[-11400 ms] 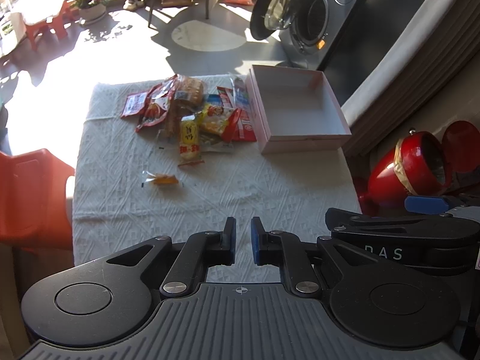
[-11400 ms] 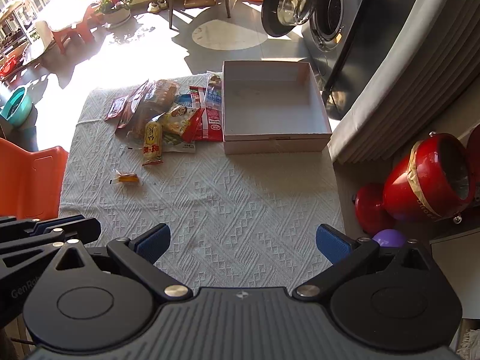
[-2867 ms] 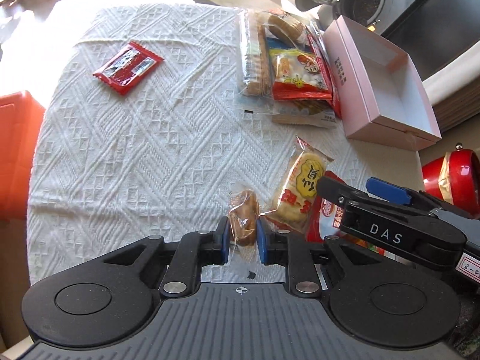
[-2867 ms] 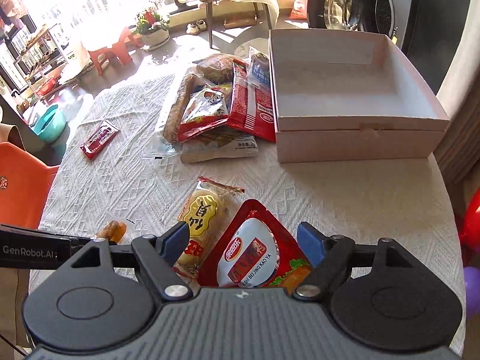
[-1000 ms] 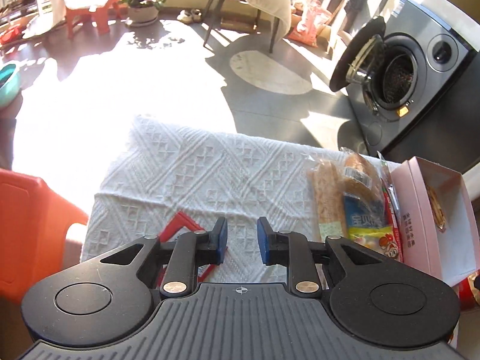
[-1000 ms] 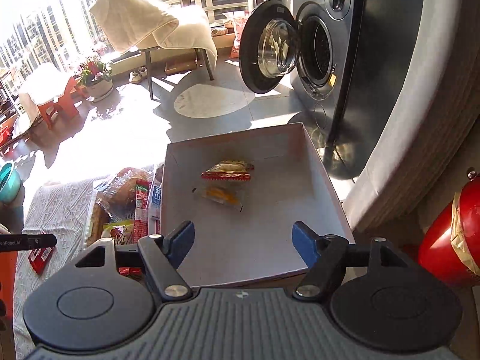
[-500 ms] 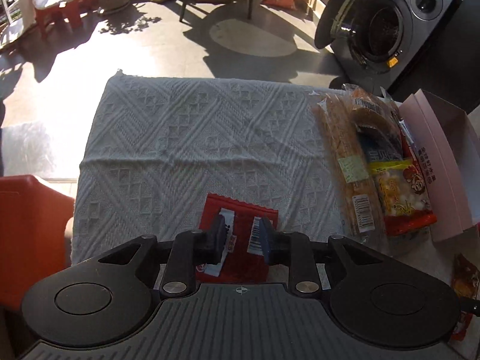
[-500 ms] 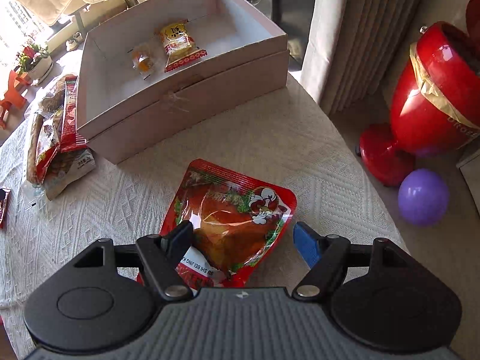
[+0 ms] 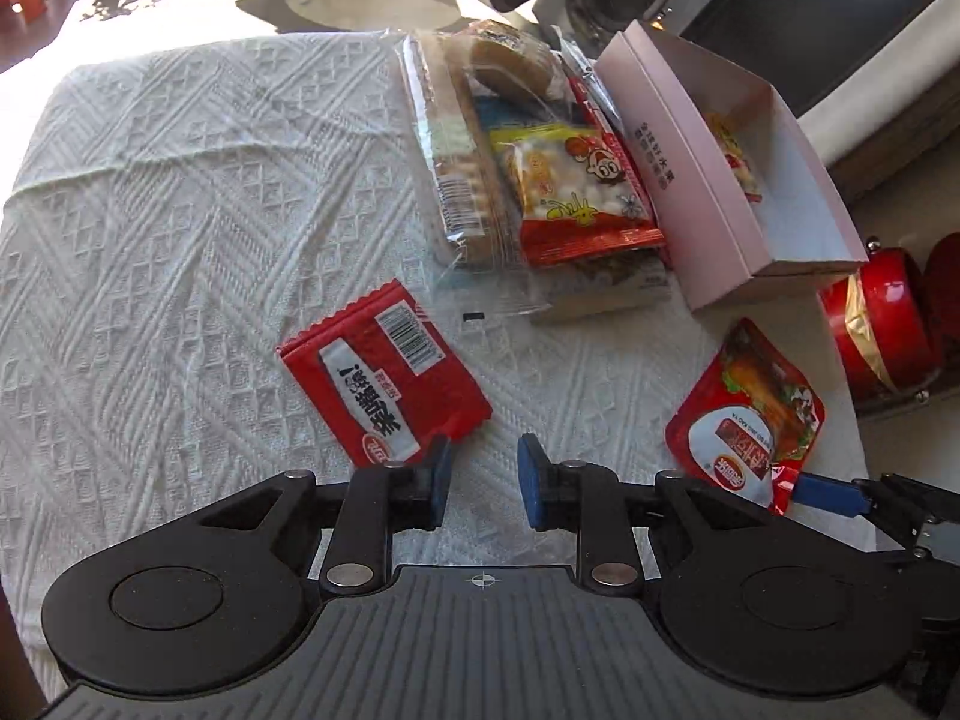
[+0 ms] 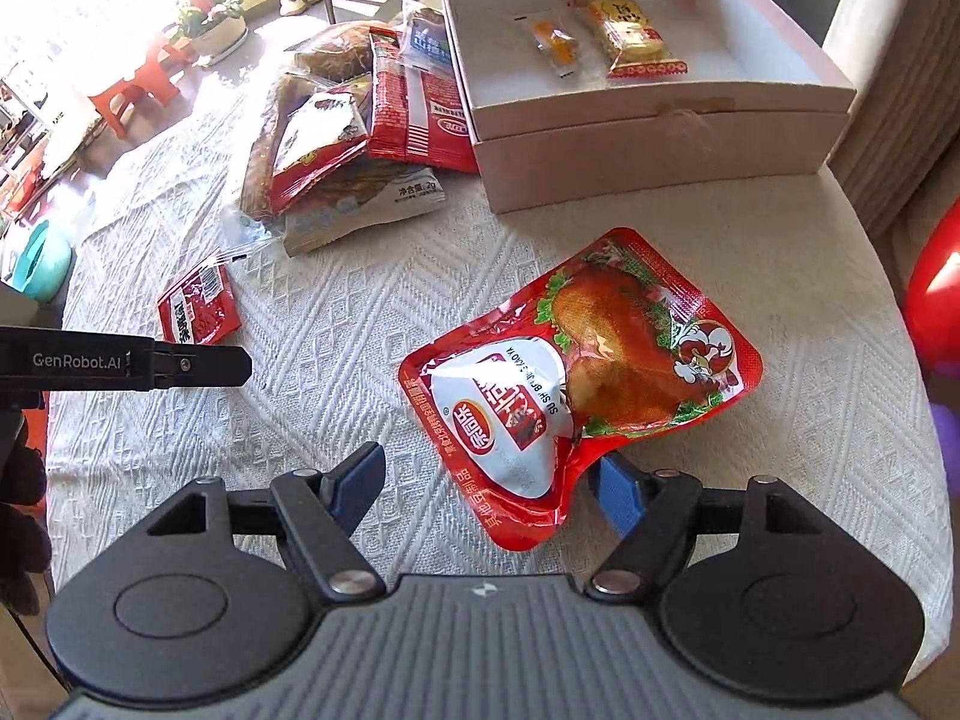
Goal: Organize snacks
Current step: 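Grasp the small red snack packet with the left tool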
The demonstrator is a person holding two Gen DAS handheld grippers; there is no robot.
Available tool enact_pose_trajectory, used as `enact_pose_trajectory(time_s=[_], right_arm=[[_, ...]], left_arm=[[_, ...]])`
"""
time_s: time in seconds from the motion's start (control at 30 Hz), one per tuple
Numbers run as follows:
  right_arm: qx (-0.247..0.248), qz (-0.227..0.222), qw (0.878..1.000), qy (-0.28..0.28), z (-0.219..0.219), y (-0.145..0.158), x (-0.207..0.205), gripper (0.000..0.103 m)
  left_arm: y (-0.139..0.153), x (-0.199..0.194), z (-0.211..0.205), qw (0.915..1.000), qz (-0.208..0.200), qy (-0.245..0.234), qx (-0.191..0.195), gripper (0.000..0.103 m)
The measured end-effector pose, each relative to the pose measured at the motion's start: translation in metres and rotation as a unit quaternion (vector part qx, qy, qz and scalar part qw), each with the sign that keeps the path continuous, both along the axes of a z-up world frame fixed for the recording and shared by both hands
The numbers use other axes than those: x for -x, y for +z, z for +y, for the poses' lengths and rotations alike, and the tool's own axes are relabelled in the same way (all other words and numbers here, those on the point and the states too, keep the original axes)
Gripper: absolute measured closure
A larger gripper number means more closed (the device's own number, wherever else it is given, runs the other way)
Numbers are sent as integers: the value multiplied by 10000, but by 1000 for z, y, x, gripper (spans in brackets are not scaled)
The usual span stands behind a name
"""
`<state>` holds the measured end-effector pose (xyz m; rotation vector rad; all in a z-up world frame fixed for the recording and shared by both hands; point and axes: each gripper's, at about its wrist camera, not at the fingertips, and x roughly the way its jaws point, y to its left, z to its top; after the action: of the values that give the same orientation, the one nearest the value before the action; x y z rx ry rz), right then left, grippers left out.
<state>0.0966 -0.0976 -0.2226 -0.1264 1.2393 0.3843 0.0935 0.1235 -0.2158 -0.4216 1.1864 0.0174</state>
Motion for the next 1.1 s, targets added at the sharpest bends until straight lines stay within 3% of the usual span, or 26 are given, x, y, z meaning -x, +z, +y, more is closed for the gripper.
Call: enact_pose_trajectory(time_s=[0.13,0.23,0.37,0.5,0.67,0.73,0.8,0.87,0.97,1.07,1.1], right_arm=[[233,-303,9987,331,7,10,6,25],[196,-311,9990,241,8,14,4,25],[242,-344,9989,211,10,13,2,25],[339,-432,9982,245,6,14,3,25],[330,-351,9988,86,-5,13,3,24],[353,-347,9988,68,-8,12,4,24],[367,-358,9987,60,-10,13,5,24],[386,-361,9986,39,-14,14,5,24],[418,-342,9985,-9,-21,13,3,24],[448,-331,9984,-83,-28,11,2,24],[451,-304,9985,-113,-31,9,1,24]], left_arm=[[1,1,43,9920,223,1241,80,76],[-2,-10,61,9874,111,1566,200,76],[-8,-35,57,9957,-186,849,-319,76],[-12,-35,44,9994,-150,214,-207,75],[-7,-13,8,9990,-122,-355,-235,75],[1,-5,-5,9970,-156,-401,-644,75],[7,1,-18,9926,-292,-761,-905,75],[5,0,-34,9837,-240,-1414,-1087,75],[-5,1,-54,9616,-33,-2294,-1507,74],[-10,1,-72,9358,-10,-3035,-1795,57],[-11,1,-75,9313,22,-3174,-1788,45]])
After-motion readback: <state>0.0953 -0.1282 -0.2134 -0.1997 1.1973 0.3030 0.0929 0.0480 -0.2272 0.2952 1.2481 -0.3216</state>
